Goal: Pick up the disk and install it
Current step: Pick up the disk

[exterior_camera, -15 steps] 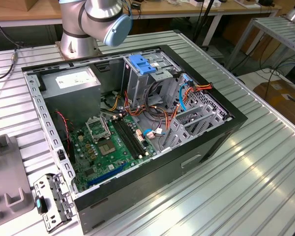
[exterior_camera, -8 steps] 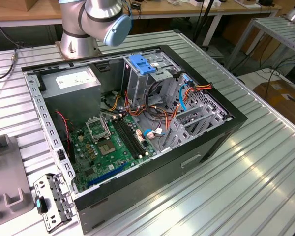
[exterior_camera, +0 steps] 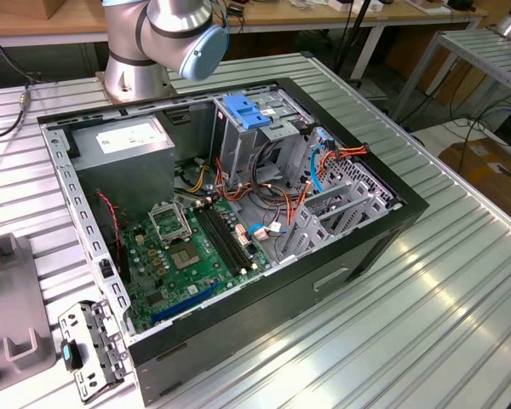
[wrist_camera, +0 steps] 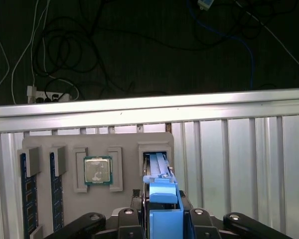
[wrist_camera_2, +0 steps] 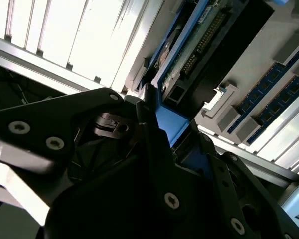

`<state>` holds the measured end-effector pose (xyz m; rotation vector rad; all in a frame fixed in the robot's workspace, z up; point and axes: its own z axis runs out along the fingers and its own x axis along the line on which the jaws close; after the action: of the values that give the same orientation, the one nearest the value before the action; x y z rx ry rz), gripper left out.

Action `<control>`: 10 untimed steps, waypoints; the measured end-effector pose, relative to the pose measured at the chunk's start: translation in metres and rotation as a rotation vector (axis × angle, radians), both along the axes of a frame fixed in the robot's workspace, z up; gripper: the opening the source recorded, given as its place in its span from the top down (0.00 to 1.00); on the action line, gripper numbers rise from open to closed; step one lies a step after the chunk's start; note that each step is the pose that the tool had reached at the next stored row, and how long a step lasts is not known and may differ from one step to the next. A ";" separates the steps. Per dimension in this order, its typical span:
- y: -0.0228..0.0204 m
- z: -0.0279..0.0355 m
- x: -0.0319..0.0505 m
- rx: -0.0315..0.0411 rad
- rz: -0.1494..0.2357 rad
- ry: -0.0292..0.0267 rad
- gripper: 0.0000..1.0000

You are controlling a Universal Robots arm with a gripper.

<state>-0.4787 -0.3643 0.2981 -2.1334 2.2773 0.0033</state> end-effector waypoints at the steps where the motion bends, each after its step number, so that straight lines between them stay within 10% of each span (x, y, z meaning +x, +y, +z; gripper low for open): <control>1: 0.0000 0.0000 0.0000 0.0000 0.000 0.0000 0.63; 10: 0.0002 0.0000 0.0000 0.0001 0.042 -0.0001 0.63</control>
<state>-0.4788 -0.3642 0.2981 -2.1809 2.2318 0.0040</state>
